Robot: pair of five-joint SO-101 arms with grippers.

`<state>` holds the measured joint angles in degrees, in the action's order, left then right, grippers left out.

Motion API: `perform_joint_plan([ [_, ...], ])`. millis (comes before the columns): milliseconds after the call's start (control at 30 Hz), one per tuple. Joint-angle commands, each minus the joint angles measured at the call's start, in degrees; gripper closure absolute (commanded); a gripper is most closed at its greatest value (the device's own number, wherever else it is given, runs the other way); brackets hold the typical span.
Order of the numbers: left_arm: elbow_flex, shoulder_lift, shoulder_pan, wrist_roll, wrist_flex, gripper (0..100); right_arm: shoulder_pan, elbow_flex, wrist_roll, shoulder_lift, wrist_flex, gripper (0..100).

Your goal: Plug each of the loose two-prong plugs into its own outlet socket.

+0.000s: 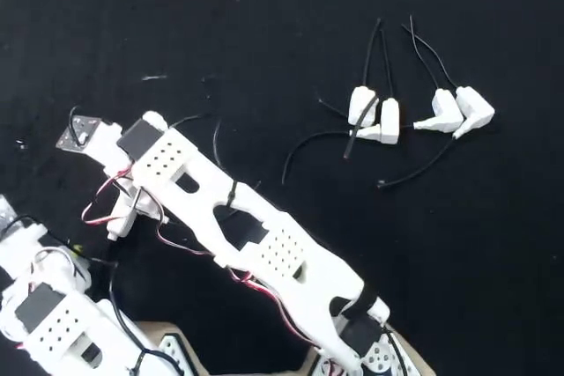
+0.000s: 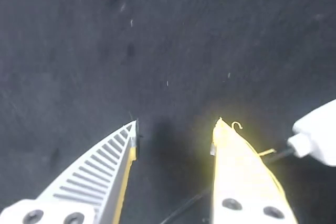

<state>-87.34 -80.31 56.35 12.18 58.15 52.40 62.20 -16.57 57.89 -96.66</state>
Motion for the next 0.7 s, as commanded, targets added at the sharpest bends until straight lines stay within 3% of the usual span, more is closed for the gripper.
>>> perform_joint_plan([
  [0, 6.5, 0.0, -4.4, 1.1, -0.4, 76, 0.9, 6.5, 1.2, -1.1, -2.0, 91.3],
  [233, 11.5, 0.0, -7.4, 0.2, 3.2, 76, -1.8, 17.6, 0.6, -0.9, -4.6, 91.0],
  [367, 13.1, -0.5, 1.3, 2.8, 9.4, 77, 0.3, 18.9, -4.4, -1.1, -4.6, 91.0],
  [500, 11.7, -0.4, 10.0, 5.2, 9.9, 76, 3.1, 19.1, -6.4, -0.9, -4.6, 88.1],
  [600, 9.5, -0.5, 9.5, 7.8, 9.9, 76, 4.4, 19.1, -6.2, -0.7, -4.6, 84.8],
  [667, 7.5, -0.5, 4.9, 9.4, 9.2, 76, 3.3, 19.6, -6.2, -1.2, -4.7, 85.8],
])
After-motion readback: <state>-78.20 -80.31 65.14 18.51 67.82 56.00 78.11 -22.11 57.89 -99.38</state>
